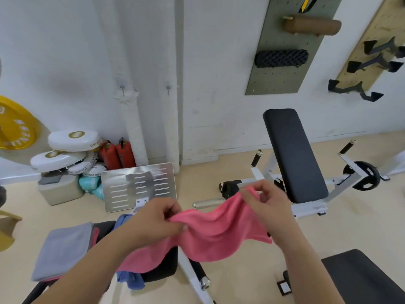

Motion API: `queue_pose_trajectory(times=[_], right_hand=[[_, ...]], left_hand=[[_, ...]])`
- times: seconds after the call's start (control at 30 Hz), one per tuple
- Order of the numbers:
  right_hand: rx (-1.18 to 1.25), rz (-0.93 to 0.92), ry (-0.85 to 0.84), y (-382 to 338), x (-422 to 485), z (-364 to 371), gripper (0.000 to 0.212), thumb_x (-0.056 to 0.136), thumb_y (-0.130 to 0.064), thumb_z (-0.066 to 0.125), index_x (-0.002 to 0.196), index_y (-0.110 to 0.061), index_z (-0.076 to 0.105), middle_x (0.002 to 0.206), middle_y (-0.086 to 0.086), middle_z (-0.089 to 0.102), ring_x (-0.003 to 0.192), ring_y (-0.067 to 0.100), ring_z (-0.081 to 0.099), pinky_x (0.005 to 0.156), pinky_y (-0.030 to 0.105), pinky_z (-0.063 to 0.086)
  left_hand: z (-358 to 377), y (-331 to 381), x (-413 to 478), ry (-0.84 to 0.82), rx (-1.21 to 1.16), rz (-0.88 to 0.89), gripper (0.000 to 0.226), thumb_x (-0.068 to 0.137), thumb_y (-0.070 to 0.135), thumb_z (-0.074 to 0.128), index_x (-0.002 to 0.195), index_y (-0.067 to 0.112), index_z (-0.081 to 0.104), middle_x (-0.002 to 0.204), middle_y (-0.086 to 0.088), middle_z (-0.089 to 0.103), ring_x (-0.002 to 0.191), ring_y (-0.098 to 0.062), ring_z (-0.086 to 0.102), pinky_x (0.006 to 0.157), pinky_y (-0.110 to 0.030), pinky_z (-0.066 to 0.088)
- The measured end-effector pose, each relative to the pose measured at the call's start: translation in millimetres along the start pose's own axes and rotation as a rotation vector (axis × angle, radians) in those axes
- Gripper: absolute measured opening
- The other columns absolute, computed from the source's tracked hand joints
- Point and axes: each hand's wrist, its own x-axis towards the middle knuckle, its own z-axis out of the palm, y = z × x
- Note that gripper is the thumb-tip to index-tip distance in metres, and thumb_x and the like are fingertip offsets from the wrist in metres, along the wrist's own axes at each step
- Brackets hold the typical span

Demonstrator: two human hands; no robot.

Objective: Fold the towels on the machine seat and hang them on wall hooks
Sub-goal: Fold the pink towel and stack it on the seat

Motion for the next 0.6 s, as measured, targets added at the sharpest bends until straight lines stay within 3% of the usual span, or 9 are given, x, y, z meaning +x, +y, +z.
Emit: queue_pose_trajectory(times=[0.07,0.13,0.2,0.27,0.33,0.43,0.53,0.6], right_hand=[[0.046,-0.046,-0.224,-9.3,-14.3,25.8,0.016,0.085,-0.014,0.08,0.075,-0.019,0.068,0.104,-0.018,0.076,0.073,0.001,0.064,0.076,0.028,0.052],[0.095,-0.08,-0.396,-11.4,-24.3,43.1,0.022,0.086,-0.01,0.08,0.074,-0.021,0.065,0.12,-0.014,0.074,0.089,-0.002,0.069,0.085,0.029,0.054],[0.156,-0.106,-0.456,-8.7,-26.7,48.3,0.019,0.088,-0.008,0.078,0.081,-0.011,0.061,0.107,-0.001,0.078,0.093,0.011,0.072,0.084,0.035,0.058],[0.089,-0.157,-0.44,-7.8,-25.3,45.6,0.02,0.085,-0.018,0.08,0.081,-0.013,0.06,0.081,0.001,0.071,0.076,0.014,0.063,0.072,0.037,0.052],[0.004,-0.187,-0.451,-6.4,-24.2,43.7,0.021,0.084,-0.023,0.08,0.078,-0.02,0.06,0.07,-0.006,0.06,0.07,0.01,0.054,0.067,0.03,0.046],[-0.037,-0.2,-0.376,-4.1,-22.2,42.3,0.024,0.087,-0.017,0.079,0.076,-0.021,0.057,0.066,-0.014,0.056,0.065,0.002,0.049,0.063,0.018,0.041],[-0.109,-0.182,-0.244,-0.6,-15.4,35.2,0.021,0.089,-0.017,0.076,0.08,-0.017,0.057,0.069,-0.007,0.057,0.061,-0.001,0.049,0.06,0.013,0.041],[-0.149,-0.148,-0.157,5.7,-10.6,26.3,0.02,0.09,-0.019,0.074,0.081,-0.017,0.057,0.075,0.002,0.062,0.063,-0.001,0.051,0.061,0.015,0.042]], left_hand=[[10.4,21.7,-2.5,0.0,-0.142,0.062,0.01,0.076,0.013,0.077,0.081,0.019,0.072,0.074,0.003,0.075,0.07,-0.006,0.068,0.069,-0.029,0.057],[20.3,38.7,-6.0,0.022,-0.219,0.107,0.008,0.08,0.011,0.075,0.084,0.018,0.074,0.076,-0.002,0.077,0.072,-0.009,0.072,0.071,-0.029,0.06],[24.6,45.9,-8.6,0.093,-0.233,0.118,0.011,0.081,0.009,0.075,0.083,0.02,0.075,0.076,-0.003,0.076,0.069,-0.009,0.069,0.068,-0.029,0.058],[23.0,43.6,-12.1,0.127,-0.263,0.109,0.016,0.078,0.008,0.08,0.085,0.021,0.075,0.079,-0.004,0.077,0.072,-0.016,0.073,0.07,-0.034,0.06],[19.6,38.0,-16.4,0.109,-0.228,0.094,0.024,0.071,0.016,0.086,0.089,0.026,0.074,0.082,-0.003,0.076,0.074,-0.023,0.073,0.071,-0.037,0.061],[18.3,29.9,-24.3,0.04,-0.165,0.011,0.034,0.066,0.024,0.09,0.093,0.033,0.073,0.075,0.006,0.07,0.064,-0.009,0.063,0.062,-0.031,0.053],[13.2,22.5,-31.4,-0.028,-0.187,-0.044,0.031,0.067,0.03,0.093,0.093,0.028,0.076,0.078,0.0,0.073,0.068,-0.018,0.065,0.065,-0.036,0.053],[5.9,17.2,-36.2,-0.052,-0.237,-0.099,0.024,0.068,0.029,0.093,0.081,0.024,0.074,0.075,-0.001,0.073,0.069,-0.015,0.065,0.066,-0.033,0.053]])
